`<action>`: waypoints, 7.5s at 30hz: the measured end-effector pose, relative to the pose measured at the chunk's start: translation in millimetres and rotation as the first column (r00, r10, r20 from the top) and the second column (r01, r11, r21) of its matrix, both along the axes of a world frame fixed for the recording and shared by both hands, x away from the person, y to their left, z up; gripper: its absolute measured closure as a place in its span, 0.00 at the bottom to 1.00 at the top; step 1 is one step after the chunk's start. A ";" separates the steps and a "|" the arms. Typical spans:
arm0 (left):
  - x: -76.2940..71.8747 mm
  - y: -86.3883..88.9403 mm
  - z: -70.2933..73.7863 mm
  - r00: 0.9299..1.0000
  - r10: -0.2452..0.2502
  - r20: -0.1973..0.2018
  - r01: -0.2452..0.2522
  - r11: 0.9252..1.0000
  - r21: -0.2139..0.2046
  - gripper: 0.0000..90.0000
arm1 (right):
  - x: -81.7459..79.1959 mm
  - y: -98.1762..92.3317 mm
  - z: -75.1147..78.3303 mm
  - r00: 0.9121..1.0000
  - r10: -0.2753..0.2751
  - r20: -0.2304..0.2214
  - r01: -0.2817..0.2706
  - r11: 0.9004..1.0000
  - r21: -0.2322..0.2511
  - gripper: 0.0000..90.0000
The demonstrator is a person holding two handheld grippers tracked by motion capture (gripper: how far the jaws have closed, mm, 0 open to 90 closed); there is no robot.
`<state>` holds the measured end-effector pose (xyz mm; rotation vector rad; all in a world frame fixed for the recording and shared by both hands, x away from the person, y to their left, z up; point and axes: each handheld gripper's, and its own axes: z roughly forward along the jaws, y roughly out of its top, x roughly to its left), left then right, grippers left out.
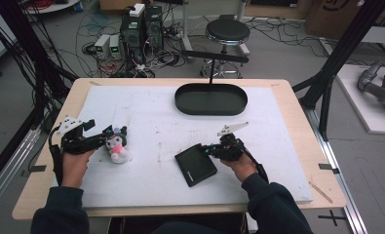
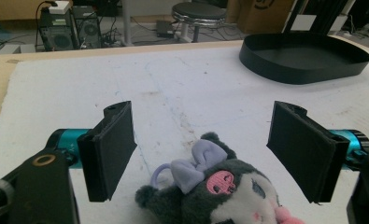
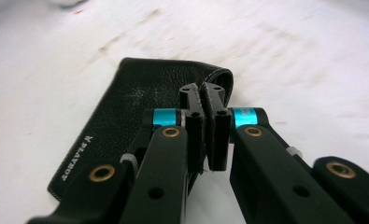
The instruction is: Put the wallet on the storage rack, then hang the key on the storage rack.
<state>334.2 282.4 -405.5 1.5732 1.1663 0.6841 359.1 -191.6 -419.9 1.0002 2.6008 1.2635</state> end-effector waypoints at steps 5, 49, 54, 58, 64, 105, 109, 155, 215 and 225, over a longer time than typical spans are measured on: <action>-0.1 0.3 0.3 1.000 -0.001 0.001 0.001 1.000 0.004 0.25 | 2.4 -27.9 20.8 0.993 -0.080 0.092 0.081 0.997 -0.009 0.99; -0.3 1.3 1.1 1.000 0.009 0.004 -0.009 1.000 0.009 0.25 | 1.6 -36.1 43.1 0.935 -0.159 0.316 0.203 0.973 -0.110 0.81; -0.3 1.6 1.1 1.000 0.009 0.003 -0.009 1.000 0.010 0.25 | -1.9 -44.8 42.6 0.934 -0.160 0.319 0.210 0.970 -0.126 0.97; -0.2 0.9 1.4 1.000 0.007 0.005 -0.007 1.000 0.012 0.25 | -2.9 -44.2 44.6 0.935 -0.156 0.320 0.208 0.969 -0.136 0.99; 0.1 1.1 1.1 1.000 0.009 0.005 -0.009 1.000 0.009 0.25 | -6.5 -38.5 53.0 0.947 -0.141 0.290 0.179 0.977 -0.112 0.99; -1.2 -0.9 0.8 0.998 -0.005 0.066 0.004 1.000 0.019 0.25 | 15.0 -32.1 16.6 0.984 -0.037 0.176 0.060 0.990 -0.129 0.85; -2.1 0.4 -0.4 0.998 -0.001 0.061 -0.001 1.000 0.017 0.25 | 16.5 -33.7 17.0 0.984 -0.074 0.161 0.095 0.988 -0.123 0.87; -1.7 -3.0 -3.6 0.997 -0.011 0.072 0.009 0.999 0.033 0.25 | 188.1 -39.7 4.1 0.828 -0.561 0.011 0.561 0.828 0.016 0.56; -0.6 -21.8 -19.9 0.982 0.105 -0.155 -0.103 0.995 0.021 0.25 | 26.5 -107.8 23.1 0.896 -0.340 0.285 0.376 0.923 -0.084 0.27; 11.6 -35.9 -36.1 0.970 0.035 -0.242 -0.022 0.998 0.059 0.25 | 26.5 -105.1 22.5 0.905 -0.325 0.275 0.357 0.931 -0.074 0.27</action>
